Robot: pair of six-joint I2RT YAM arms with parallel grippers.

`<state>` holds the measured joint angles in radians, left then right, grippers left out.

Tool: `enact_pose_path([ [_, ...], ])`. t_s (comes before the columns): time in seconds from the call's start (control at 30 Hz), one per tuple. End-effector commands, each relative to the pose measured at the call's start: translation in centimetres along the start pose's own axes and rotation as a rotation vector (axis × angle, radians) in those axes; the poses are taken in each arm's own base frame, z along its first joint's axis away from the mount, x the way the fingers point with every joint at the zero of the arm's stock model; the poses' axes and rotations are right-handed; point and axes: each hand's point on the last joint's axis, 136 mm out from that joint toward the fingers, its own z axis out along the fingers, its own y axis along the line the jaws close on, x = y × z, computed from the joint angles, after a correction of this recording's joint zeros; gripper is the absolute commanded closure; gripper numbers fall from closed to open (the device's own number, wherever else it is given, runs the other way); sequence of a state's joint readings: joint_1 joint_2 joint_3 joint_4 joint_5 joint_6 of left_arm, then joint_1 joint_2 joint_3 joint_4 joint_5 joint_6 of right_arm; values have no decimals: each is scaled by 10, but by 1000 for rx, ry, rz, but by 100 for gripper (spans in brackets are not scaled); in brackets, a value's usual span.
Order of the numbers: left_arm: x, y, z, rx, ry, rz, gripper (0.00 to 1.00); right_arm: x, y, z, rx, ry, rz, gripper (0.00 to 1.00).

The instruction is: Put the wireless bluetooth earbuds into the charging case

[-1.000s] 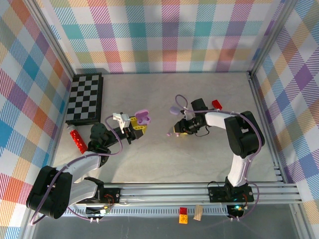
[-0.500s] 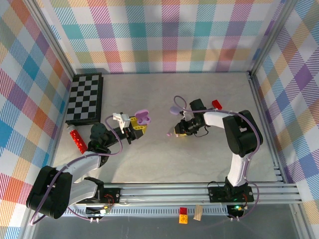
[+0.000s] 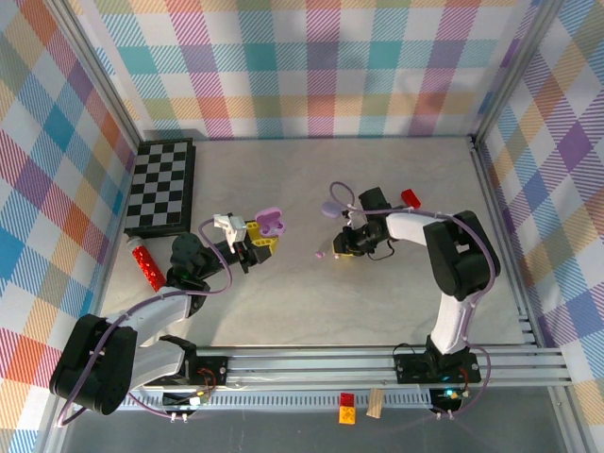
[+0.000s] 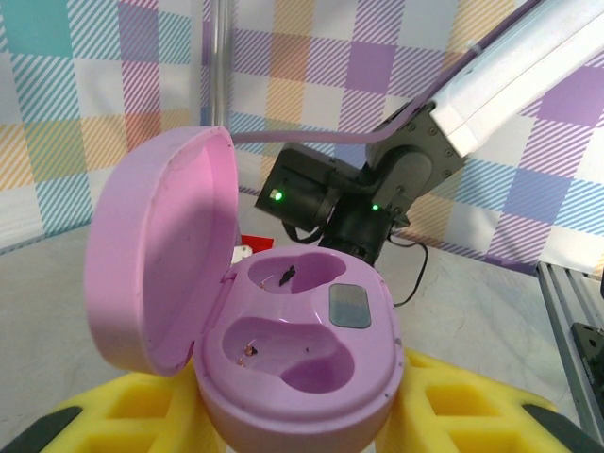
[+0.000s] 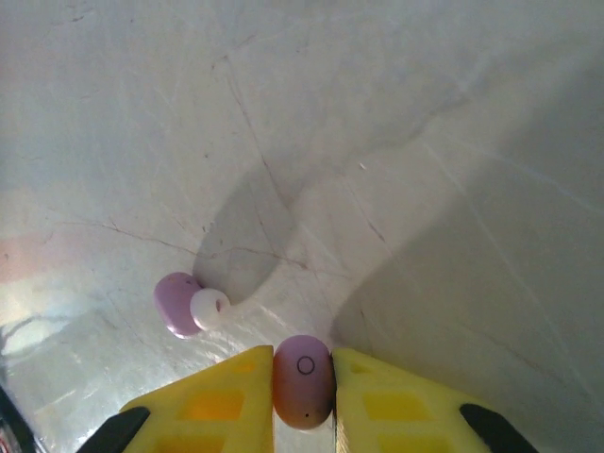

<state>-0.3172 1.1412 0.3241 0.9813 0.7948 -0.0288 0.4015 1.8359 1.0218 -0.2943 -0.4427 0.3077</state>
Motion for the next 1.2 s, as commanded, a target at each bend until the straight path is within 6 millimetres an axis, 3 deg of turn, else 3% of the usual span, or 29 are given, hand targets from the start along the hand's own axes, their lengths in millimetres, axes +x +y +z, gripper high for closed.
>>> enact_pose_path([
  [0.0, -13, 0, -1, 2, -19, 56, 62, -6, -4, -16, 125, -106, 29, 82],
  [0.3, -12, -2, 1, 5, -13, 61, 62, -1, -15, -41, 476, -366, 109, 86],
  [0.8, -6, -9, 7, 19, 20, 79, 62, -1, -16, -74, 605, -505, 153, 87],
  [0.97, -5, -12, 13, 33, 29, 82, 62, -10, 11, -89, 502, -550, 36, 86],
  [1.17, -3, -18, 25, 79, 39, 79, 62, -12, 89, -123, 210, -617, -336, 88],
])
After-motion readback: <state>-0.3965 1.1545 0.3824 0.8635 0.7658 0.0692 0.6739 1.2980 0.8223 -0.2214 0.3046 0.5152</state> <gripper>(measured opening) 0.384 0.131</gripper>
